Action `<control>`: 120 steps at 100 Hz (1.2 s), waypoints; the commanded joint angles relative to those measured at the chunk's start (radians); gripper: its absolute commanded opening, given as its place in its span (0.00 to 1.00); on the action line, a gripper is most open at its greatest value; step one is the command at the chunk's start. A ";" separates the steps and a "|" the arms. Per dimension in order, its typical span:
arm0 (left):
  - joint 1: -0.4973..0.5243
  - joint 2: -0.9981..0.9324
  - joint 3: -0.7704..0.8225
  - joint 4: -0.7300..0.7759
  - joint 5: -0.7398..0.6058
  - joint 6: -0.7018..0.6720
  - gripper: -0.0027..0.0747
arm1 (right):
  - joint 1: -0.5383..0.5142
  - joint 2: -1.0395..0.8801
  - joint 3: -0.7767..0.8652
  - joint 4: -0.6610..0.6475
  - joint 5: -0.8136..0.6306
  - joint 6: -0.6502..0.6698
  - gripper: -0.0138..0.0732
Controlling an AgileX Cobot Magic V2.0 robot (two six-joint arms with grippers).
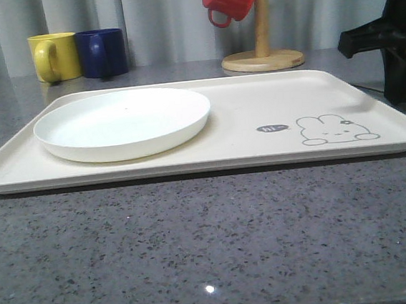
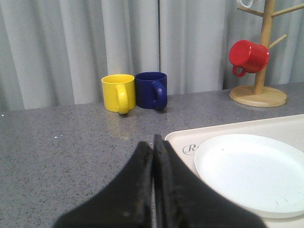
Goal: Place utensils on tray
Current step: 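Grasp the fork with the right gripper and carry it onto the tray, then lower the fork beside the plate, open the right gripper, lift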
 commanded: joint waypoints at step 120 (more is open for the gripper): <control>-0.002 0.008 -0.028 -0.006 -0.079 -0.003 0.01 | 0.435 0.033 -0.166 -0.295 -0.132 0.703 0.16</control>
